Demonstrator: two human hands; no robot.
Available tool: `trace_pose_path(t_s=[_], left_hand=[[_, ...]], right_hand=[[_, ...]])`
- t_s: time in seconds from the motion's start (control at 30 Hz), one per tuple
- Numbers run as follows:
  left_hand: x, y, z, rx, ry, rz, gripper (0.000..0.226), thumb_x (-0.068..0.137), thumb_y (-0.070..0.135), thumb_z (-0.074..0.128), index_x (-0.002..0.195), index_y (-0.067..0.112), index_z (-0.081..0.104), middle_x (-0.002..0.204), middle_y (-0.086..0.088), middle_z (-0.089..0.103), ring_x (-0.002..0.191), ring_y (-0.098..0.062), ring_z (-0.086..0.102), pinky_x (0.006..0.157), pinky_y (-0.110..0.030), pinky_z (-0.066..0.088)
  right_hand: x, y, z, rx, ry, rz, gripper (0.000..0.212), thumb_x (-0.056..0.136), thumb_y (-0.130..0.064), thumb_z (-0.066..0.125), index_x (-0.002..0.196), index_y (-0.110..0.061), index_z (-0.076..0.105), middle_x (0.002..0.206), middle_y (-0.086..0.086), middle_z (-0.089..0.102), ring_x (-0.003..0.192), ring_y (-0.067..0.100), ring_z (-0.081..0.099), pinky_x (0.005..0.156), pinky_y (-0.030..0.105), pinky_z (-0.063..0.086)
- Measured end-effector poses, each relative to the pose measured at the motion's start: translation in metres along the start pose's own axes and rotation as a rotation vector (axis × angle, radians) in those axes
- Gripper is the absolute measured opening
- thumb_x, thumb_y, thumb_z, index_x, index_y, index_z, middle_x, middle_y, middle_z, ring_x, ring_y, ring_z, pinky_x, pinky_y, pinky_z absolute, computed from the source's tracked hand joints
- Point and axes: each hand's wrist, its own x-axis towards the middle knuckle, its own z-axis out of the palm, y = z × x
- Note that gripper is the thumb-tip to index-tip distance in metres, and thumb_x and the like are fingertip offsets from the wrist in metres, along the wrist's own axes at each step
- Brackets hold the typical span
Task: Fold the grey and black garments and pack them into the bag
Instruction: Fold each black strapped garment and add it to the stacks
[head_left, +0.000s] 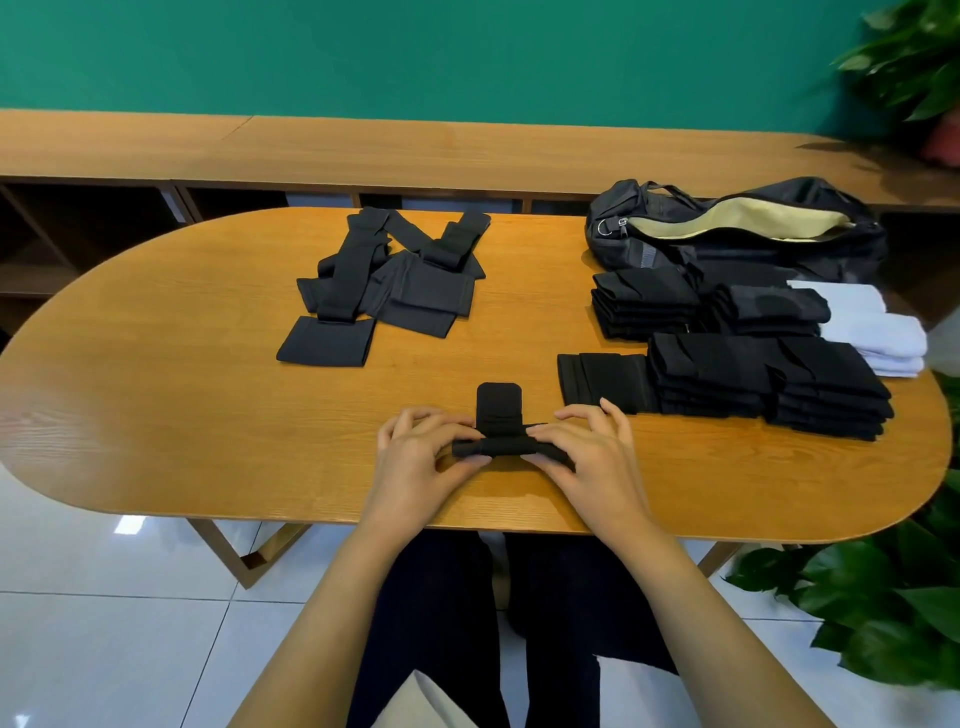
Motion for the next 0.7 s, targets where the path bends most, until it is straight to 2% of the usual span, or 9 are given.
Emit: trace_pose_path(t_s=[0.1,0.17,0.23,0.33,0.4,0.5,0.53,0.6,0.7], left_hand=[[-0.0012,0.0014,-0.0020,-0.034,-0.002,-0.041,0.018,0.085,0.036,0.068,0.103,0.032,0.068,0.105,0.031,0.051,0.115,0.003,0.034,0.101,-0.031,0.020],[-0.0018,0.0041,-0.0030,-0.052,0.010,-0.095,0.012,0.087,0.032,0.068,0.097,0.026,0.069,0.099,0.024,0.048,0.106,0.006,0.029,0.100,-0.033,0.024],[-0.0028,0.0061,-0.0040,-0.080,0.020,-0.134,0.004,0.087,0.035,0.067,0.090,0.032,0.066,0.099,0.019,0.046,0.104,0.001,0.027,0.099,-0.034,0.027],[-0.0036,0.0067,-0.0041,-0.095,0.031,-0.157,0.014,0.084,0.052,0.058,0.079,0.038,0.059,0.096,0.018,0.049,0.107,-0.008,0.033,0.098,-0.036,0.031],[-0.0036,0.0069,-0.0044,-0.100,0.024,-0.184,0.043,0.079,0.064,0.048,0.084,0.025,0.063,0.090,0.012,0.054,0.105,-0.012,0.041,0.101,-0.037,0.032],[-0.0028,0.0072,-0.0034,-0.107,0.075,-0.185,0.052,0.077,0.066,0.048,0.116,0.032,0.057,0.078,0.013,0.058,0.096,0.000,0.049,0.107,-0.031,0.025],[-0.0024,0.0076,-0.0028,-0.125,0.093,-0.201,0.065,0.076,0.065,0.051,0.131,0.031,0.050,0.081,0.014,0.059,0.097,0.001,0.049,0.106,-0.027,0.022],[-0.0013,0.0072,-0.0030,-0.108,0.126,-0.209,0.078,0.075,0.065,0.059,0.142,0.031,0.041,0.097,0.019,0.057,0.102,0.000,0.047,0.103,-0.028,0.023],[0.0004,0.0045,-0.0056,-0.101,0.129,-0.170,0.067,0.072,0.067,0.063,0.131,0.040,0.047,0.132,0.019,0.047,0.127,-0.005,0.036,0.108,-0.036,0.024]], right_hand=[[0.0004,-0.0022,-0.0032,0.022,0.057,0.066,0.020,0.081,-0.032,0.074,0.096,-0.020,0.074,0.098,-0.005,0.064,0.108,0.004,0.045,0.108,0.043,0.024],[0.0009,-0.0057,-0.0063,0.034,0.103,0.089,0.022,0.078,-0.029,0.078,0.096,-0.018,0.074,0.097,-0.010,0.056,0.102,-0.006,0.031,0.101,0.044,0.030],[0.0017,-0.0091,-0.0082,0.028,0.129,0.086,0.023,0.077,-0.025,0.080,0.098,-0.017,0.073,0.095,-0.013,0.052,0.099,-0.006,0.029,0.091,0.043,0.037],[0.0015,-0.0075,-0.0054,0.015,0.136,0.112,0.022,0.081,-0.028,0.074,0.098,-0.014,0.071,0.091,-0.004,0.062,0.095,0.003,0.033,0.083,0.041,0.044],[0.0008,-0.0059,-0.0035,0.044,0.116,0.187,0.035,0.086,-0.041,0.061,0.109,-0.016,0.068,0.093,-0.003,0.062,0.095,-0.001,0.027,0.085,0.039,0.044],[0.0012,-0.0036,-0.0030,0.048,0.096,0.193,0.051,0.087,-0.043,0.060,0.130,-0.017,0.058,0.094,-0.008,0.061,0.095,-0.005,0.029,0.091,0.032,0.035],[0.0023,-0.0038,-0.0035,0.049,0.080,0.193,0.054,0.087,-0.041,0.062,0.135,-0.018,0.054,0.098,-0.009,0.062,0.096,-0.005,0.032,0.092,0.031,0.033],[0.0037,-0.0030,-0.0036,0.038,0.059,0.190,0.059,0.089,-0.043,0.059,0.141,-0.019,0.047,0.112,-0.008,0.061,0.106,0.001,0.039,0.095,0.031,0.033],[0.0024,-0.0023,-0.0029,0.002,0.059,0.180,0.057,0.093,-0.053,0.048,0.140,-0.021,0.047,0.130,-0.004,0.056,0.121,0.011,0.041,0.098,0.033,0.034]])
